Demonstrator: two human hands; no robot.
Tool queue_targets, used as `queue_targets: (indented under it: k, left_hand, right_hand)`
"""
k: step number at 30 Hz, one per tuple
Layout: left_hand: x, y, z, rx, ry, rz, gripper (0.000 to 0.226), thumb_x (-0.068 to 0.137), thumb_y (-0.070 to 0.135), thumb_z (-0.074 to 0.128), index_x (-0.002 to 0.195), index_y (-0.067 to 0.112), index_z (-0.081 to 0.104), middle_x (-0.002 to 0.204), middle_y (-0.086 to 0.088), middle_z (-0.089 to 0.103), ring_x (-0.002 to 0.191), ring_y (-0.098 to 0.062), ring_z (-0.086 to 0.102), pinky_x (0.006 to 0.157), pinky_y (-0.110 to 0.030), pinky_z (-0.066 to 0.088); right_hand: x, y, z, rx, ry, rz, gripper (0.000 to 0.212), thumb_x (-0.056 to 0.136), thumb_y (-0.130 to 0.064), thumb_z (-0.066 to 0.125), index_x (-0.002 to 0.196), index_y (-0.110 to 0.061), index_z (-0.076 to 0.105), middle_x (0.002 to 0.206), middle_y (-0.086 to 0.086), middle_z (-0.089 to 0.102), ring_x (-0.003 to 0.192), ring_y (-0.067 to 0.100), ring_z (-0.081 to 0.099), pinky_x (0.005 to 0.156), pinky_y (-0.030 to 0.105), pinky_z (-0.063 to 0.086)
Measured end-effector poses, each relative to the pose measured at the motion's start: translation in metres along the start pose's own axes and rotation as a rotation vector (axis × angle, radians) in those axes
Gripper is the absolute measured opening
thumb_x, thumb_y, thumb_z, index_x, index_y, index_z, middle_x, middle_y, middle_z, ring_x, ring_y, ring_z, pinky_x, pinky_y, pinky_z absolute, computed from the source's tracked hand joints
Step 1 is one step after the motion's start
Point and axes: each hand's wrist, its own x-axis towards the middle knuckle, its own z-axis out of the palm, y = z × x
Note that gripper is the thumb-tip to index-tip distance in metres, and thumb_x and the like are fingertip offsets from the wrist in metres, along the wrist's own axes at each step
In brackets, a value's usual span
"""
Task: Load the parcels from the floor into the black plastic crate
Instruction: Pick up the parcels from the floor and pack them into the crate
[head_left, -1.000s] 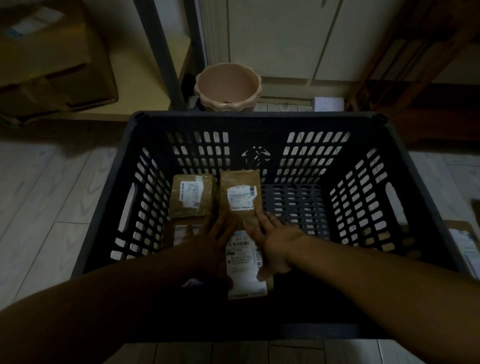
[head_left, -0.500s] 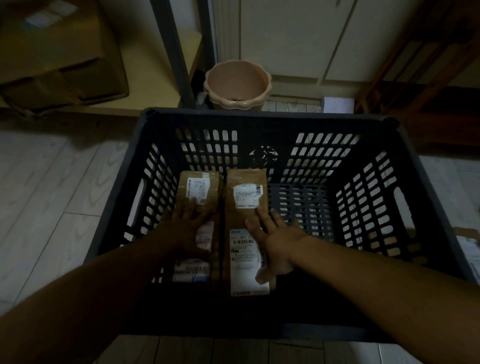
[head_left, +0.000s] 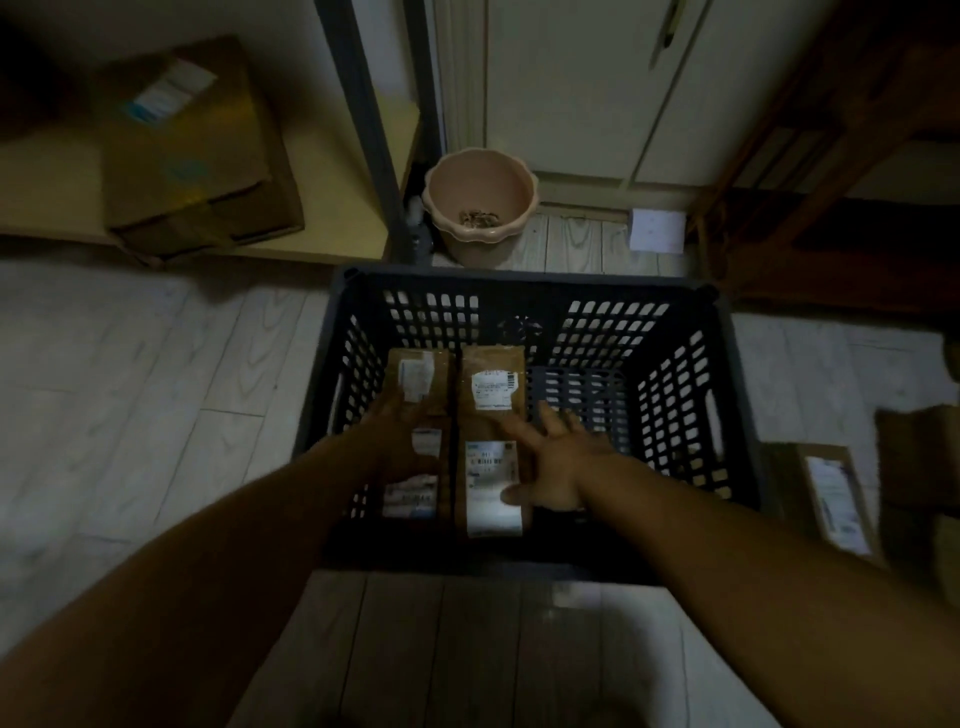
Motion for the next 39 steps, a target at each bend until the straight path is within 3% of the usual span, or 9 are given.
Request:
queue_targets:
  k: [3, 11, 17, 20, 25, 28, 32, 35, 39]
  left_hand:
    - [-0.077, 0.018, -0.044, -0.022, 0.013, -0.059, 0.103, 0.074, 0.066, 0.059, 0.149, 0.037, -0.006, 0.159, -0.007, -0.006, 0.144, -0.036, -0.004, 0.117, -0.055, 0.008]
    - [-0.318, 0.115, -0.168, -0.053, 0.118, -0.049, 0.09, 0.088, 0.048, 0.056, 0.149, 0.029, -0.007, 0.157, -0.012, 0.003, 0.144, -0.036, 0.003, 0.117, -0.047, 0.008]
    - [-0.418, 0.162, -0.218, 0.006, 0.127, -0.006, 0.101, 0.073, 0.072, 0.052, 0.151, 0.024, 0.008, 0.156, -0.013, 0.015, 0.142, -0.036, 0.015, 0.117, -0.051, 0.014]
    - [-0.463, 0.203, -0.227, 0.027, 0.16, 0.056, 0.093, 0.084, 0.06, 0.053, 0.151, 0.025, 0.0, 0.159, -0.01, -0.001, 0.145, -0.034, -0.001, 0.116, -0.047, 0.009]
    - [-0.514, 0.272, -0.225, 0.052, 0.15, 0.26, 0.097, 0.081, 0.063, 0.056, 0.151, 0.029, -0.002, 0.159, -0.008, -0.008, 0.146, -0.031, -0.006, 0.119, -0.048, 0.008]
    - [-0.542, 0.323, -0.219, 0.087, 0.157, 0.323, 0.093, 0.084, 0.061, 0.053, 0.151, 0.028, -0.002, 0.159, -0.007, -0.009, 0.146, -0.03, -0.007, 0.119, -0.045, 0.005]
    - [-0.57, 0.399, -0.203, 0.084, 0.178, 0.4, 0.09, 0.085, 0.059, 0.052, 0.151, 0.029, -0.002, 0.159, -0.006, -0.007, 0.146, -0.028, -0.008, 0.119, -0.045, 0.006]
    - [-0.577, 0.462, -0.184, 0.097, 0.212, 0.419, 0.087, 0.087, 0.056, 0.052, 0.151, 0.027, 0.001, 0.16, -0.007, -0.004, 0.146, -0.027, -0.007, 0.119, -0.045, 0.007]
    - [-0.574, 0.543, -0.15, 0.075, 0.189, 0.415, 0.086, 0.087, 0.056, 0.052, 0.151, 0.029, 0.001, 0.16, -0.005, -0.002, 0.147, -0.026, -0.003, 0.119, -0.045, 0.009]
  right_hand:
    - [-0.084, -0.001, -0.046, 0.07, 0.018, 0.075, 0.104, 0.077, -0.075, 0.051, 0.15, -0.037, -0.013, 0.159, 0.004, -0.021, 0.147, 0.031, -0.012, 0.119, 0.051, 0.003]
    - [-0.344, 0.01, -0.158, 0.241, 0.105, 0.205, 0.098, 0.083, -0.072, 0.048, 0.151, -0.032, -0.01, 0.16, 0.006, -0.012, 0.147, 0.029, -0.005, 0.12, 0.048, 0.007]
    - [-0.499, 0.042, -0.18, 0.265, 0.286, 0.372, 0.085, 0.088, -0.069, 0.037, 0.154, -0.023, 0.008, 0.161, 0.009, 0.0, 0.148, 0.03, 0.004, 0.119, 0.047, 0.012]
    - [-0.567, 0.06, -0.175, 0.28, 0.371, 0.473, 0.085, 0.087, -0.072, 0.034, 0.153, -0.022, 0.012, 0.16, 0.008, 0.014, 0.146, 0.03, 0.013, 0.116, 0.049, 0.021]
    - [-0.667, 0.093, -0.153, 0.344, 0.483, 0.604, 0.071, 0.088, -0.065, 0.041, 0.146, -0.025, 0.036, 0.158, 0.004, 0.022, 0.14, 0.029, 0.028, 0.104, 0.044, 0.039]
    - [-0.719, 0.114, -0.141, 0.372, 0.553, 0.631, 0.068, 0.087, -0.061, 0.049, 0.144, -0.028, 0.037, 0.152, 0.004, 0.032, 0.132, 0.028, 0.04, 0.09, 0.036, 0.044]
    - [-0.782, 0.155, -0.123, 0.349, 0.554, 0.66, 0.07, 0.093, -0.051, 0.05, 0.15, -0.02, 0.025, 0.156, 0.007, 0.025, 0.141, 0.026, 0.029, 0.109, 0.035, 0.031]
    - [-0.823, 0.202, -0.102, 0.382, 0.566, 0.657, 0.072, 0.094, -0.049, 0.05, 0.152, -0.022, 0.017, 0.158, 0.008, 0.021, 0.139, 0.027, 0.032, 0.108, 0.035, 0.033]
    - [-0.865, 0.28, -0.068, 0.388, 0.476, 0.684, 0.076, 0.093, -0.054, 0.047, 0.153, -0.019, 0.015, 0.159, 0.009, 0.015, 0.144, 0.028, 0.022, 0.115, 0.04, 0.026]
